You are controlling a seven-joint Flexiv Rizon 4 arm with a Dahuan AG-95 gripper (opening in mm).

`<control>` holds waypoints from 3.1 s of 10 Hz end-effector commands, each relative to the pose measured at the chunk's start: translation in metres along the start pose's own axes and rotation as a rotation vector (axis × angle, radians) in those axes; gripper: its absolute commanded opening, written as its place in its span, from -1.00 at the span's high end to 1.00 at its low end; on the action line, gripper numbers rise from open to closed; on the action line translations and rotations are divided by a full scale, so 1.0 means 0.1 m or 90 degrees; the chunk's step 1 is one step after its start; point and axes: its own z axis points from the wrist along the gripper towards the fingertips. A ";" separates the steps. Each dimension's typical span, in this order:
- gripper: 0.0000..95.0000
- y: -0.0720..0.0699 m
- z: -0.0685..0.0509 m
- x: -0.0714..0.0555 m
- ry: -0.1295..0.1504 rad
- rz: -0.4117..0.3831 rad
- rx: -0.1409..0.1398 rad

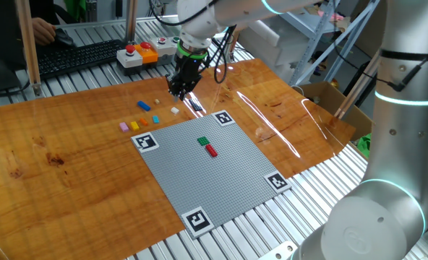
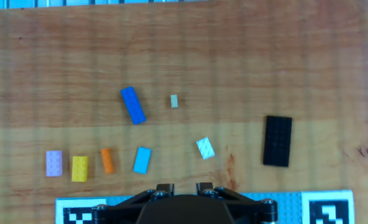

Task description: Stack small Lego blocks randomly, one at a time

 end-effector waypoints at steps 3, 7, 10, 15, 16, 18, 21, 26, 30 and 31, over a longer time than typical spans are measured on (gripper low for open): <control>0.60 -0.06 0.17 -0.17 -0.004 -0.045 -0.007; 0.60 -0.13 0.35 -0.26 -0.007 -0.097 -0.003; 0.60 -0.20 0.46 -0.29 -0.007 -0.128 0.000; 0.60 -0.24 0.62 -0.26 -0.009 -0.138 -0.003; 0.60 -0.25 0.64 -0.25 -0.010 -0.138 -0.003; 0.60 -0.26 0.66 -0.25 -0.012 -0.138 -0.002; 0.60 -0.27 0.72 -0.23 -0.012 -0.138 -0.003; 0.60 -0.28 0.76 -0.22 -0.013 -0.138 -0.003; 0.60 -0.29 0.81 -0.20 -0.018 -0.138 -0.004; 1.00 -0.29 0.81 -0.20 -0.020 -0.138 -0.005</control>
